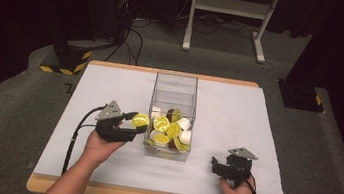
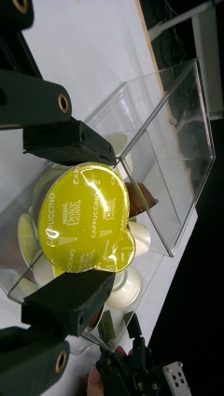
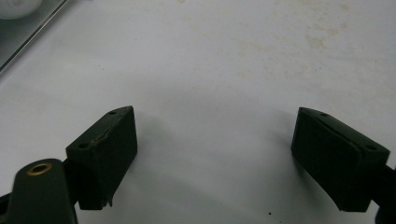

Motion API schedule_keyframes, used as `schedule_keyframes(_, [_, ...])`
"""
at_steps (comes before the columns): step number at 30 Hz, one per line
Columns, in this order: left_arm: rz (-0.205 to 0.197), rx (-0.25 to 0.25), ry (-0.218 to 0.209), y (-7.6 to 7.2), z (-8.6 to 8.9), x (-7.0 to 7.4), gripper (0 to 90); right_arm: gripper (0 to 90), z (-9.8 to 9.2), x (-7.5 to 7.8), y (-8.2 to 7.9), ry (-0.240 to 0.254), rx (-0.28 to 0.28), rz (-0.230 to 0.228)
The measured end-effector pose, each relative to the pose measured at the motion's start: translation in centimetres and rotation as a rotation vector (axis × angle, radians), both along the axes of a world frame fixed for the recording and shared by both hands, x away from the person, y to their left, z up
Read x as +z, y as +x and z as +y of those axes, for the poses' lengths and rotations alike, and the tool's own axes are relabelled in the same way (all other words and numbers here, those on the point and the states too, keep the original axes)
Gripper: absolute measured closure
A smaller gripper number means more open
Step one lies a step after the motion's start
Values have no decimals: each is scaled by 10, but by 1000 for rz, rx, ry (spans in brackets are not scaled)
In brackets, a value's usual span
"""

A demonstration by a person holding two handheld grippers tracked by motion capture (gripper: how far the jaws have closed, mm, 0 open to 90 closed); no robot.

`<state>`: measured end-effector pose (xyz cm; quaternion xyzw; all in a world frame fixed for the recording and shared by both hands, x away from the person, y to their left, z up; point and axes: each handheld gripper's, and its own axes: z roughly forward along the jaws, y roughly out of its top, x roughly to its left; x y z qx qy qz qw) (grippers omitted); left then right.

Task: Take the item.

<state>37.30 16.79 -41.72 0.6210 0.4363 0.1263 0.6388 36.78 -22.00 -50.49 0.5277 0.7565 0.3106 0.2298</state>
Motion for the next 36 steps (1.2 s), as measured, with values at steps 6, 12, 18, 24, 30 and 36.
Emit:
schedule_keyframes(6, [-3, 29, 5, 0, 8, -2, 383, 144, 0, 0, 0, -1, 2, -2])
schedule_keyframes(12, [3, 64, 27, 5, 20, -9, 383, 144, 0, 0, 0, -1, 1, -1])
schedule_keyframes(18, [3, 87, 39, 8, 29, -15, 383, 144, 0, 0, 0, -1, 2, -1])
schedule_keyframes(24, [7, 113, 39, 12, 36, -17, 382, 144, 0, 0, 0, -1, 2, -1])
schedule_keyframes(30, [11, 130, 50, 16, 42, -20, 383, 145, 0, 0, 0, -1, 2, -1])
schedule_keyframes(36, [27, 143, 50, 21, 48, -23, 382, 145, 0, 0, 0, -1, 2, -1])
